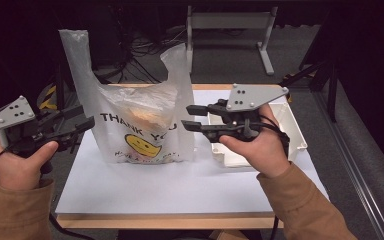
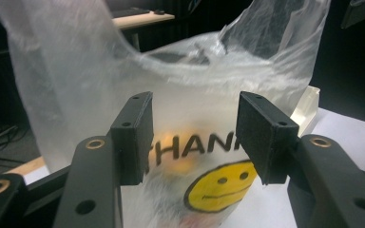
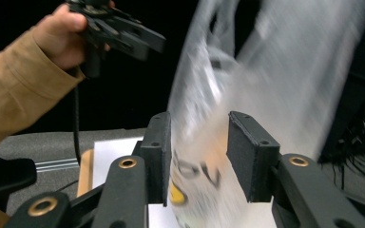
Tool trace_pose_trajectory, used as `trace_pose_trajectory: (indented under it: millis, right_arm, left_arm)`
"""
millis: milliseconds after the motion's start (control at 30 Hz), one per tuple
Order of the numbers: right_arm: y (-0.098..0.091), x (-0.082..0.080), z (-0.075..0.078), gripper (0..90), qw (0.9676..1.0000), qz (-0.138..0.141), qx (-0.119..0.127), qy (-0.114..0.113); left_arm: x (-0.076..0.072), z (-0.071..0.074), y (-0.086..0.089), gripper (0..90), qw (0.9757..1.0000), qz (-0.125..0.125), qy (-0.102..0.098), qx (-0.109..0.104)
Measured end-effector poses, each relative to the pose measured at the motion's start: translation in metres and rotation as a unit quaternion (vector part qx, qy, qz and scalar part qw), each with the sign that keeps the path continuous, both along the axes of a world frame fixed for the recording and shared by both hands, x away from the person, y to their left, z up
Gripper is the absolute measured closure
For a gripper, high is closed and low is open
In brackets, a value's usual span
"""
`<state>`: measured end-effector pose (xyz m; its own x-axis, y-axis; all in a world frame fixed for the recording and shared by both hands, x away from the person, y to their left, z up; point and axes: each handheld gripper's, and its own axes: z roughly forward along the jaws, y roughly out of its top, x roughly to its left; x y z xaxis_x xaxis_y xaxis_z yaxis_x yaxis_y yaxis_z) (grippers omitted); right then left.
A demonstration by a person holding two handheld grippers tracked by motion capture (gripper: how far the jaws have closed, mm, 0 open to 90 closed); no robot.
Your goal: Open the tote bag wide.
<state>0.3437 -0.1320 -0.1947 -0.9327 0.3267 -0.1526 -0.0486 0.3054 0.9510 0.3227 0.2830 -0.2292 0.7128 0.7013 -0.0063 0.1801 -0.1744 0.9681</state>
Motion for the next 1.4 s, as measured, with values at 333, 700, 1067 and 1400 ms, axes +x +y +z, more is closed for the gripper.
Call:
trace_pose_trajectory:
  millis: [333, 700, 1067, 1400]
  right_arm:
    - [0.039, 0.005, 0.01, 71.2, 0.9997, -0.003, -0.018, -0.017]
    - [0.058, 0.012, 0.008, 73.8, 0.9989, -0.034, -0.021, -0.027]
    - [0.045, 0.009, 0.008, 71.3, 0.9992, -0.032, -0.006, -0.021]
    - [0.008, -0.001, 0.01, 65.7, 0.9965, -0.077, 0.012, -0.032]
  left_arm:
    - [0.012, -0.006, 0.012, 45.2, 0.9984, 0.047, 0.021, -0.023]
    - [0.031, -0.021, 0.022, 39.2, 0.9968, 0.066, 0.036, -0.028]
    - [0.047, -0.031, 0.023, 47.6, 0.9964, 0.072, 0.04, -0.02]
    - [0.04, -0.029, 0.024, 89.9, 0.9987, 0.036, 0.035, 0.004]
